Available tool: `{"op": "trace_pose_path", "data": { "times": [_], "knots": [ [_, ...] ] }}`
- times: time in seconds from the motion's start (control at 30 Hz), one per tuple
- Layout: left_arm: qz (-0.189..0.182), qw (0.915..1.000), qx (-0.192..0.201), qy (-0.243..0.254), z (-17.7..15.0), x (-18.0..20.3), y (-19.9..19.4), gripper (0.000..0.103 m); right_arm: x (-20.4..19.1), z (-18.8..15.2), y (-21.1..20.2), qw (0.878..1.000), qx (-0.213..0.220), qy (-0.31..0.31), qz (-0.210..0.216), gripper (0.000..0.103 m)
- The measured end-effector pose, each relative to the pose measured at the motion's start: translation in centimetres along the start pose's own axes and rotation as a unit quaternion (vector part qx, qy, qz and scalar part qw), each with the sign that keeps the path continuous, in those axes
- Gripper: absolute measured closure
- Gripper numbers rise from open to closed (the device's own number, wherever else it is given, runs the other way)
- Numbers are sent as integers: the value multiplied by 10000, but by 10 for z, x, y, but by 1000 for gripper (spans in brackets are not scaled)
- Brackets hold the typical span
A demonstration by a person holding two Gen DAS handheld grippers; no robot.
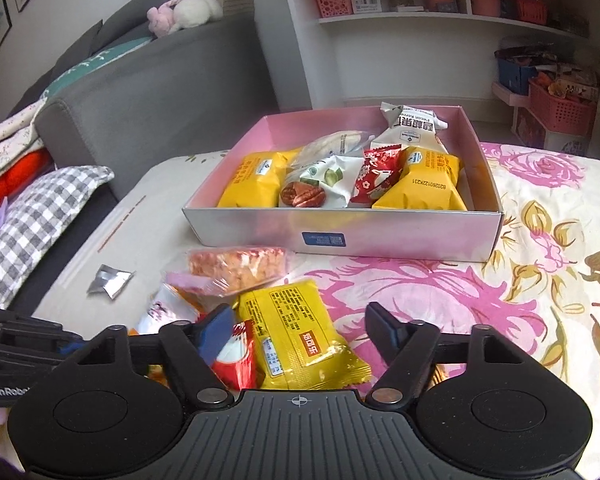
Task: Organize snacks
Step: 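Grasp an orange cracker packet with the left tool while the right tool grasps a yellow cookie packet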
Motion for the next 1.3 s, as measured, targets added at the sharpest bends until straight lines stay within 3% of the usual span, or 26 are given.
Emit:
{"op": "trace_pose_path", "data": {
  "times": [0.1,0.27,0.43,0.5,0.57,0.7,1.17,1.3],
  "knots": [
    [163,9998,-43,-109,0,-10,-3,94,8,0,-2,9994,-3,-90,-338,49],
    [505,9986,42,-138,2,-23,-10,88,11,1,-7,9995,18,-112,-289,49],
    [568,9980,248,99,6,-18,-11,68,1,-3,-8,9997,-59,-227,5,42],
    [635,9970,331,303,6,-14,-9,53,-4,-6,-7,9993,-104,-343,95,39],
    [688,9954,408,525,6,-9,-6,45,-9,-10,-5,9984,-185,-515,110,39],
    [659,9932,463,839,6,-2,2,38,-12,-17,-1,9966,-271,-781,59,39],
    [730,9844,378,1554,-1,0,18,46,-11,-17,7,9951,-246,-955,103,38],
    [717,9810,427,1751,-3,5,18,50,-7,-18,13,9959,-260,-849,144,31]
  ]
}}
Point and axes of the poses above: each gripper's, at about its wrist camera, not at the fingertips, and y roughly the way its jaws point, x to its right, z to its top, the point moved 9 cm from there along y, roughly the way its jaws point, and after that the axes turned 2 degrees about z, right-handed, at the moved point
